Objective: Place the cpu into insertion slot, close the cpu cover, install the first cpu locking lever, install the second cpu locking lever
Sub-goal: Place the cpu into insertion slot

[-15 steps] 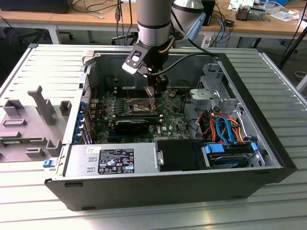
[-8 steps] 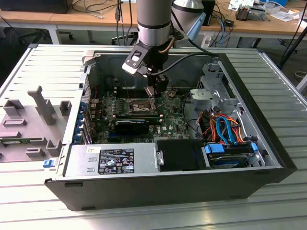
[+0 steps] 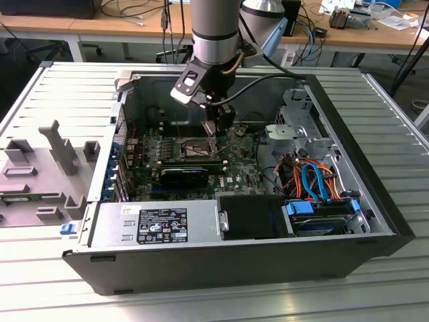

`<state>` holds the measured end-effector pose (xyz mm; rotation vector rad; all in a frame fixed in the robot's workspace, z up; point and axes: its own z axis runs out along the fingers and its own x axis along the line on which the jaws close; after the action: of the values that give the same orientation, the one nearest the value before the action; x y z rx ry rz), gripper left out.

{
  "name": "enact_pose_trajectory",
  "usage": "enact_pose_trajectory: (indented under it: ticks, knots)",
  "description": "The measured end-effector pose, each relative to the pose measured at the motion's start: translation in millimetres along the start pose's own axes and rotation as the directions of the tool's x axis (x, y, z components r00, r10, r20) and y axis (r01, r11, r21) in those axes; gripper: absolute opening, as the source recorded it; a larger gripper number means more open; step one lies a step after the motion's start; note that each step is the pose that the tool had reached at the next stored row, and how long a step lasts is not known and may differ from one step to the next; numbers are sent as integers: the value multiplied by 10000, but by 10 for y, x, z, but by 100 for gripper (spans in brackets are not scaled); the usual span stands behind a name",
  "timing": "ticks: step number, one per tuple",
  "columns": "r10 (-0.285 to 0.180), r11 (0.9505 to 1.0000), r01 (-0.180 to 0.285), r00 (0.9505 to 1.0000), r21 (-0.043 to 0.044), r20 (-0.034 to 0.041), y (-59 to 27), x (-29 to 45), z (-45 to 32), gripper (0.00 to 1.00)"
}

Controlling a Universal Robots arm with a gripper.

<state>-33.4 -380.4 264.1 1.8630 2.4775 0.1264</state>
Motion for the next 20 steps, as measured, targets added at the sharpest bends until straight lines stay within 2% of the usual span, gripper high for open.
enact_pose_trajectory:
  ticks: [9, 20]
  knots:
    - [754, 9972, -754, 9971, -13, 76, 0, 0, 1, 55]
    - [1164, 9932, -1164, 9931, -23, 115, 0, 0, 2, 55]
